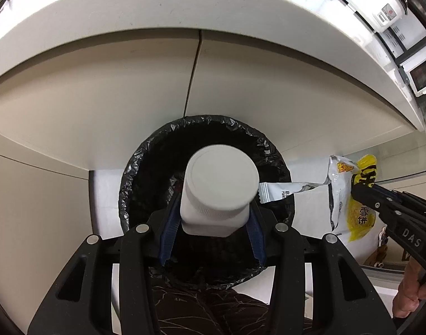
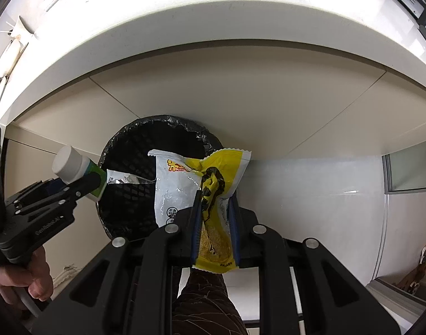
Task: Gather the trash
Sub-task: 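Open the left tool to drop the pill bottle into the bin, then open the right tool to drop the yellow snack bag into the bin, then grasp the white crumpled tissue with the left tool while the right tool grasps the purple wrapper, then carry the white tissue and purple wrapper down over the black bin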
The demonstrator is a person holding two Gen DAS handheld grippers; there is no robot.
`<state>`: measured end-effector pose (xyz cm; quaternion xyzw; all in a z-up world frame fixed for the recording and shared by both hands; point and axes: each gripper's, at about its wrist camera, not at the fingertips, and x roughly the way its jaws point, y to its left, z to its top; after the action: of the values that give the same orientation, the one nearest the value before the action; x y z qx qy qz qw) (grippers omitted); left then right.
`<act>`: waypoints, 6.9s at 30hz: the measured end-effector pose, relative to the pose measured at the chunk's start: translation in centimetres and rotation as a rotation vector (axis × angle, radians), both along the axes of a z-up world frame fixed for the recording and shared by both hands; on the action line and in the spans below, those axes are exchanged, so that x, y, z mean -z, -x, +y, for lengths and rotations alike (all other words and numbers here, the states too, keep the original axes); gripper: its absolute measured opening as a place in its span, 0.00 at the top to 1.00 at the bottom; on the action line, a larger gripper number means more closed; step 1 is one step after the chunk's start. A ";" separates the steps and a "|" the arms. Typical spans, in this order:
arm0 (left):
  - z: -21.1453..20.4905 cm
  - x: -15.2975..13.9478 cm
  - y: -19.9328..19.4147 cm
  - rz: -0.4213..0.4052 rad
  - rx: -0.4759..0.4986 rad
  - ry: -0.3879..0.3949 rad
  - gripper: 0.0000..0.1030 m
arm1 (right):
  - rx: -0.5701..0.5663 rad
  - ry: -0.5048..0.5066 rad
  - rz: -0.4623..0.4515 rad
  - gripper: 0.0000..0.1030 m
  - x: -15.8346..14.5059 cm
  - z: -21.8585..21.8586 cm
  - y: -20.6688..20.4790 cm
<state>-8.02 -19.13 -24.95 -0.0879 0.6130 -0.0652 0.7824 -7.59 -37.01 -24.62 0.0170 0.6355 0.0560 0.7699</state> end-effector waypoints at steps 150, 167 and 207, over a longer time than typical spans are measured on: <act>4.3 -12.3 -26.7 0.003 0.164 -0.088 0.93 | 0.181 0.002 0.043 0.79 -8.2 4.3 -37.8; 7.0 -13.7 -24.6 -0.015 0.121 -0.066 0.94 | 0.161 -0.018 -0.030 0.88 -9.9 4.7 -34.2; 5.1 -15.9 -10.9 -0.081 0.101 -0.008 0.94 | 0.044 -0.120 -0.184 0.88 -16.9 3.6 -13.8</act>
<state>2.91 -14.02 -9.02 -0.0511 0.5847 -0.1057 0.8027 6.18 -33.39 -7.76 0.0720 0.5570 0.0785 0.8236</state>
